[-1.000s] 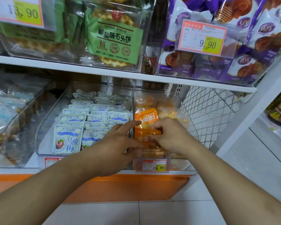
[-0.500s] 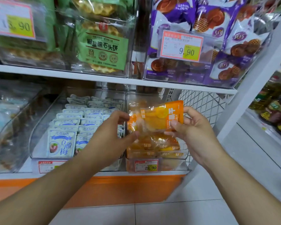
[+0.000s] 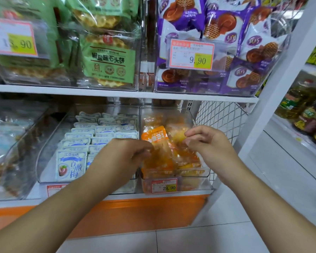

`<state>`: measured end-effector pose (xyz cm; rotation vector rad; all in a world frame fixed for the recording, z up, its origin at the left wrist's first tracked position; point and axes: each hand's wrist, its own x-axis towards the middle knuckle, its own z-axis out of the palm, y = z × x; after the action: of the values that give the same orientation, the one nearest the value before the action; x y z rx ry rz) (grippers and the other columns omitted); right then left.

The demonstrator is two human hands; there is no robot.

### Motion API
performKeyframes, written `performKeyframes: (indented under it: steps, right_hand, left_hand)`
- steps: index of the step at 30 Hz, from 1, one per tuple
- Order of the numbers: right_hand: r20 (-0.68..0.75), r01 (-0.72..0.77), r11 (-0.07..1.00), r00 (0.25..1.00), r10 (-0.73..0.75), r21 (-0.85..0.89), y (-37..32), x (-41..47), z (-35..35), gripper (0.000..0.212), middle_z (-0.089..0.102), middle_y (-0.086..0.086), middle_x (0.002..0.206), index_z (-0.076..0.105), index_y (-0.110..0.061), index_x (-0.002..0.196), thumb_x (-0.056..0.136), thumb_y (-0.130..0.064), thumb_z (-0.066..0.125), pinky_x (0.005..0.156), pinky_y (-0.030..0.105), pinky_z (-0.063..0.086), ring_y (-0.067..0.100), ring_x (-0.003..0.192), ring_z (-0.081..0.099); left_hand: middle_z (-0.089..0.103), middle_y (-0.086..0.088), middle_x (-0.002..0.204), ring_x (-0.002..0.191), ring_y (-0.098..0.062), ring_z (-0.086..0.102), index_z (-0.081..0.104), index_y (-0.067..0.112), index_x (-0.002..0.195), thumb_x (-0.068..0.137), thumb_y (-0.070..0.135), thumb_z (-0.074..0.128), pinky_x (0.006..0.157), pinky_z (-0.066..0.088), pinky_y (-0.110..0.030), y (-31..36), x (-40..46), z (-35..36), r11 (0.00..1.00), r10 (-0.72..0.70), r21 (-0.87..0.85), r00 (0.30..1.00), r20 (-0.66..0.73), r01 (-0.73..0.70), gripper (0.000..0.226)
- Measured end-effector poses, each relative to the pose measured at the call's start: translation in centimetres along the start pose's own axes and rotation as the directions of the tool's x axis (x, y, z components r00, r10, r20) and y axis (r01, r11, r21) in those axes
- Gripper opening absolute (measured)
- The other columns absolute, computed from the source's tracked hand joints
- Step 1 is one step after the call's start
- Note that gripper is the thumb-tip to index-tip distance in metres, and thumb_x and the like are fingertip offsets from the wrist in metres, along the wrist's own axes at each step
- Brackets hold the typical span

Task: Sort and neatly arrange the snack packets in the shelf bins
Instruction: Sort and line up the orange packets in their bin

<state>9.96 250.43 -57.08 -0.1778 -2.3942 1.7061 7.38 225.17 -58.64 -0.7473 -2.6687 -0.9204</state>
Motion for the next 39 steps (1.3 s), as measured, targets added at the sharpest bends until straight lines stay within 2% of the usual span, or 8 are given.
performKeyframes:
  steps: [4, 7, 10, 14, 17, 23, 31, 39]
  right_hand:
    - [0.050, 0.048, 0.988, 0.998, -0.041, -0.149, 1.0, 0.2, 0.7, 0.016, 0.075, -0.005, 0.082, 0.074, -0.028, 0.092, 0.092, -0.012, 0.077, 0.075, 0.034, 0.058, 0.009, 0.078, 0.071]
    - [0.080, 0.079, 0.969, 0.995, -0.062, -0.232, 1.5, 0.5, 0.8, 0.017, 0.074, -0.010, 0.084, 0.073, -0.031, 0.091, 0.093, -0.015, 0.075, 0.074, 0.038, 0.060, 0.007, 0.078, 0.070]
    - [0.077, 0.079, 0.956, 0.995, -0.060, -0.281, 2.1, 1.0, 0.6, 0.020, 0.073, -0.010, 0.084, 0.073, -0.035, 0.091, 0.094, -0.016, 0.072, 0.075, 0.046, 0.063, 0.014, 0.080, 0.071]
    - [0.083, 0.056, 0.946, 0.996, -0.031, -0.320, 2.6, 1.6, 0.2, 0.024, 0.074, -0.007, 0.089, 0.072, -0.036, 0.091, 0.097, -0.014, 0.065, 0.072, 0.051, 0.064, 0.019, 0.085, 0.072]
    - [0.128, 0.105, 0.904, 0.990, -0.057, -0.415, 2.6, 1.8, 0.3, 0.025, 0.073, -0.011, 0.094, 0.070, -0.035, 0.094, 0.100, -0.012, 0.062, 0.080, 0.041, 0.063, 0.007, 0.089, 0.069]
    - [0.316, 0.189, 0.727, 0.948, 0.041, -0.660, 2.7, 2.8, 1.1, 0.023, 0.072, -0.017, 0.115, 0.074, -0.037, 0.119, 0.103, -0.025, 0.061, 0.088, 0.023, 0.052, 0.005, 0.104, 0.065]
    - [0.338, 0.130, 0.803, 0.936, 0.093, -0.581, 2.3, 4.4, 3.2, 0.014, 0.072, -0.022, 0.096, 0.082, -0.035, 0.104, 0.094, -0.026, 0.077, 0.078, 0.012, 0.045, -0.005, 0.092, 0.062]
    - [0.285, 0.057, 0.756, 0.943, 0.174, -0.652, 2.7, 5.3, 4.9, 0.010, 0.075, -0.012, 0.084, 0.084, -0.027, 0.076, 0.082, -0.020, 0.087, 0.082, 0.028, 0.056, 0.010, 0.094, 0.067]
  left_hand:
    - [0.070, 0.011, 0.105, 0.103, -0.019, 0.062, 0.073, 0.033, 0.106, 0.093, 0.031, 0.051, 0.086, 0.048, -0.039, -0.5, 0.1, 2.2, 0.901, 0.242, 0.326, 0.955, 0.172, -0.287, 0.026]
    - [0.063, 0.004, 0.135, 0.132, -0.023, 0.052, 0.063, 0.030, 0.130, 0.101, 0.044, 0.034, 0.108, 0.040, -0.045, -0.7, -0.7, 3.6, 0.845, 0.240, 0.425, 0.940, 0.242, -0.325, 0.043]
    - [0.064, -0.002, 0.135, 0.135, -0.027, 0.052, 0.056, 0.024, 0.140, 0.100, 0.050, 0.034, 0.111, 0.038, -0.053, -1.1, -1.2, 4.1, 0.809, 0.231, 0.469, 0.925, 0.301, -0.354, 0.053]
    - [0.066, 0.003, 0.130, 0.133, -0.027, 0.050, 0.053, 0.023, 0.144, 0.102, 0.052, 0.034, 0.111, 0.038, -0.054, -1.5, -1.3, 3.9, 0.809, 0.237, 0.446, 0.907, 0.347, -0.382, 0.055]
    - [0.062, 0.004, 0.136, 0.141, -0.023, 0.042, 0.039, 0.022, 0.153, 0.102, 0.059, 0.033, 0.115, 0.034, -0.051, -1.9, -1.7, 3.6, 0.832, 0.216, 0.411, 0.901, 0.377, -0.372, 0.064]
    - [0.059, 0.023, 0.134, 0.142, -0.006, 0.033, 0.051, 0.040, 0.140, 0.098, 0.064, 0.027, 0.120, 0.020, -0.045, -2.0, -1.4, 2.8, 0.883, 0.203, 0.319, 0.892, 0.403, -0.345, 0.054]
    - [0.062, 0.026, 0.116, 0.134, 0.006, 0.030, 0.061, 0.043, 0.122, 0.095, 0.069, 0.021, 0.119, 0.016, -0.038, -1.7, -1.0, 2.8, 0.925, 0.193, 0.238, 0.904, 0.382, -0.297, 0.055]
    - [0.063, 0.024, 0.116, 0.135, 0.011, 0.023, 0.060, 0.043, 0.128, 0.092, 0.070, 0.021, 0.115, 0.016, -0.029, -1.4, -1.1, 2.6, 0.953, 0.183, 0.160, 0.910, 0.373, -0.257, 0.059]
